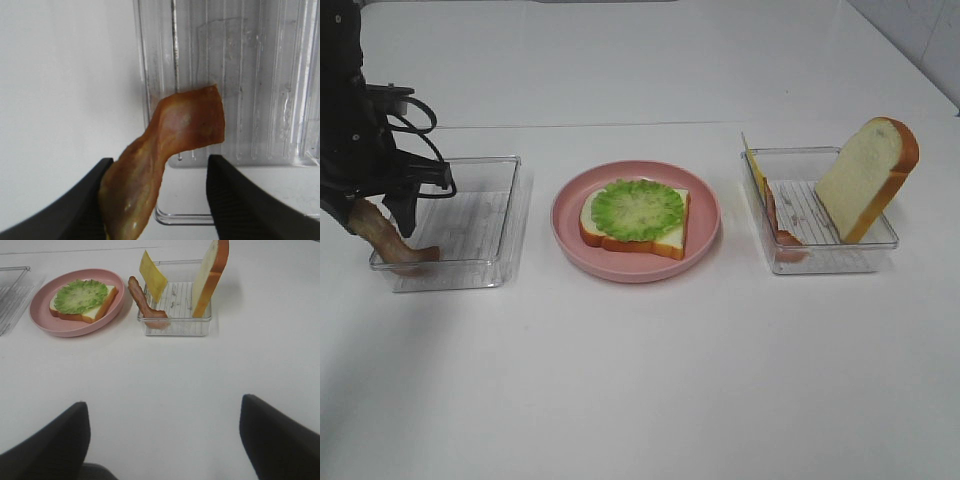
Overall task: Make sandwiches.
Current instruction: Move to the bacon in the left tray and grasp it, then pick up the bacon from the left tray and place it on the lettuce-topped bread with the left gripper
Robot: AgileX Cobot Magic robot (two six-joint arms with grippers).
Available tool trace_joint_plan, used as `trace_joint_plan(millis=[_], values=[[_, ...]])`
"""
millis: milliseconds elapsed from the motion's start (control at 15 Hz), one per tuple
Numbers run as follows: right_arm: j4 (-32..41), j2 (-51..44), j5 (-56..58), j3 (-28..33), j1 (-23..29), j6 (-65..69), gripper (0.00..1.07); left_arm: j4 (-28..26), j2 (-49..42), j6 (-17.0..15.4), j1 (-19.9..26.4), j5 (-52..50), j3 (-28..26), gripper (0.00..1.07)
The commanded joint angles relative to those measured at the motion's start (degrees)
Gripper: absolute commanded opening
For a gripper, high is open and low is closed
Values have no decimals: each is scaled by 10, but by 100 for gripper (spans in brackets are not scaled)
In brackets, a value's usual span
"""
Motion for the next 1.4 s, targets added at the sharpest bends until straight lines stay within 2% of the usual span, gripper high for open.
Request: trace_joint_plan(millis=[67, 267, 400, 933, 1000, 1067, 1133, 1333, 1400], values=[[1, -7, -5, 1, -2, -3, 77, 2, 0, -3, 1, -1, 5, 40], [1, -7, -5, 1, -2, -3, 77, 2, 0, -3, 1, -1, 5, 10], [1, -7, -5, 1, -2, -3, 77, 2, 0, -3, 1, 1, 5, 0], [2, -7, -5, 1, -2, -3, 77, -20, -33, -1, 1, -2, -8, 0], [2, -7, -5, 1, -2, -3, 77, -68, -40, 23, 1, -3, -35, 0], [2, -7, -5, 1, -2, -3, 77, -84, -40, 36, 1, -5, -42, 0], [2, -7, -5, 1, -2, -3, 77, -124, -40, 61, 0, -9, -55, 0], [2, -7, -5, 1, -2, -3, 77, -287, -40, 146, -1, -54, -62, 0], [2, -7, -5, 1, -2, -3, 77, -323, -40, 168, -1, -62, -62, 0]])
